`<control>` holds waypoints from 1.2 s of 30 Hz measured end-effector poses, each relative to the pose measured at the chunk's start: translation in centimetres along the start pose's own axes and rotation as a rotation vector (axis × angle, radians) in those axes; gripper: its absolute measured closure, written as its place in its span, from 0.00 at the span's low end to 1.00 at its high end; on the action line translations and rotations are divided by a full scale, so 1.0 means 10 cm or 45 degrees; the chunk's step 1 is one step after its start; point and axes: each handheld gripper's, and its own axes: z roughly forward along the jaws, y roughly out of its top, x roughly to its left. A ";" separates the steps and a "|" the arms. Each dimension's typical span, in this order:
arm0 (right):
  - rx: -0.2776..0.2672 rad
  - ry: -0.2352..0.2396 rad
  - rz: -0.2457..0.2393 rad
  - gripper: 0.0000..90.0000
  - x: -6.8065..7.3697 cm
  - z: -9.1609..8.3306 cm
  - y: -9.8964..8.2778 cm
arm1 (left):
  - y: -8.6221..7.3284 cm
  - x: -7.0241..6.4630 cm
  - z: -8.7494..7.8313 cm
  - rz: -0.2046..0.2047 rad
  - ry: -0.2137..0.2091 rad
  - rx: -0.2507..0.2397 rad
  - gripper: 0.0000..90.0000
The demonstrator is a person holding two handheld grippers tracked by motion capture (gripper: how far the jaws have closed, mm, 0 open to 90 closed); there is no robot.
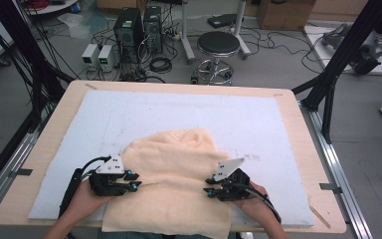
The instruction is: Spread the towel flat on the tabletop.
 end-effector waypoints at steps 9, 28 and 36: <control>-0.036 0.102 -0.043 0.92 0.20 -0.14 0.02 | -0.09 -0.28 -0.27 0.052 -0.029 -0.042 0.93; -0.158 0.029 -0.074 0.67 0.26 -0.36 0.21 | 0.01 -0.32 -0.37 0.074 -0.031 -0.141 0.61; -0.002 -0.076 -0.033 0.64 -0.02 0.02 0.14 | 0.03 -0.01 0.02 -0.014 -0.005 0.011 0.61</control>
